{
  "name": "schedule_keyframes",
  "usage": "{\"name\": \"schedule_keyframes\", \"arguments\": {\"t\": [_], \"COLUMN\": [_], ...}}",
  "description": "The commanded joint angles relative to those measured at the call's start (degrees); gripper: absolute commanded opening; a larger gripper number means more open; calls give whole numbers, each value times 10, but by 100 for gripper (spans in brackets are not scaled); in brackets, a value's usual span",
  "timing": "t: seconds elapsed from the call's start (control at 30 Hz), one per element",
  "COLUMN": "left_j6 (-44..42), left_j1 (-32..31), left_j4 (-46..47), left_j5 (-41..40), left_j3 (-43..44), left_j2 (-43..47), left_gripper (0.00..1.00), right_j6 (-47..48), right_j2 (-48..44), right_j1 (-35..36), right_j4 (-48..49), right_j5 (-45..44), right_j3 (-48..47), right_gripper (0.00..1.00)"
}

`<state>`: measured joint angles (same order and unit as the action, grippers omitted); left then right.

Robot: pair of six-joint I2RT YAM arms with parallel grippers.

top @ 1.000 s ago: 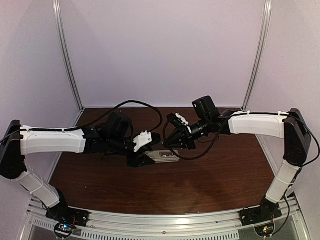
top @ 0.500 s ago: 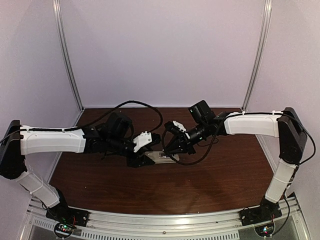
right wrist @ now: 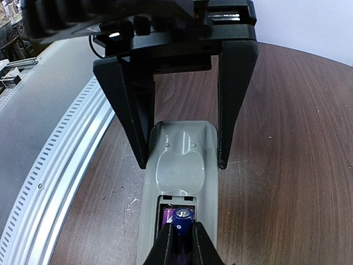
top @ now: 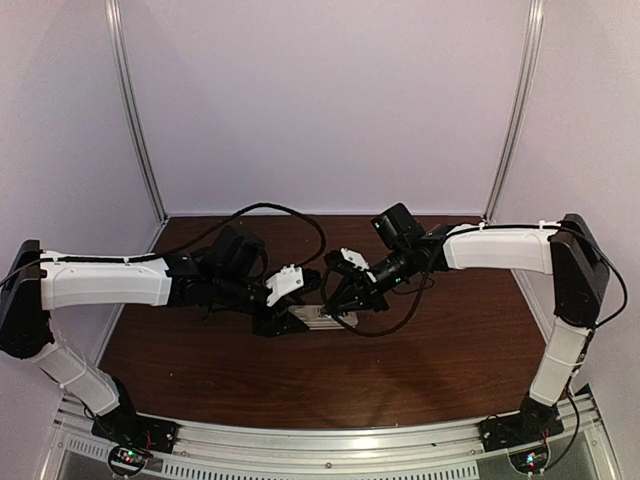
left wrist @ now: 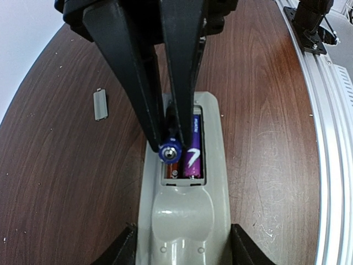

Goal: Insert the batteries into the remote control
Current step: Place the battery in the battery compartment, then load the battery into the battery compartment.

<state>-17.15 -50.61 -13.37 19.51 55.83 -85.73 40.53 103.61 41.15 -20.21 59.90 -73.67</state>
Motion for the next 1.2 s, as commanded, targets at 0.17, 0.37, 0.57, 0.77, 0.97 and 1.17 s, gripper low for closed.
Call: {"name": "schedule_keyframes", "arguments": {"t": [0.17,0.37,0.57,0.77,0.97,1.17], "left_j6": [-8,-8,-13,-33,-97,-143], "left_j1": [4,3,4,2,-10,-21], "left_j4": [34,34,35,42,32,7], "left_j5": [4,-3,-20,-37,-70,-69], "left_j3": [18,16,11,13,31,70], "left_j2": [4,9,15,25,17,-9], "left_gripper": [0,0,0,0,0,0], "right_j6": [14,-8,-195,-398,-430,-453], "right_j2": [2,-8,-36,-20,8,-14], "right_j1": [4,-5,-42,-64,-64,-63], "right_j4": [-56,-57,60,111,5,-1], "right_j5": [-25,-14,10,19,18,35], "right_j3": [-23,-32,-13,-36,-104,-95], "right_gripper": [32,55,97,100,100,100]}}
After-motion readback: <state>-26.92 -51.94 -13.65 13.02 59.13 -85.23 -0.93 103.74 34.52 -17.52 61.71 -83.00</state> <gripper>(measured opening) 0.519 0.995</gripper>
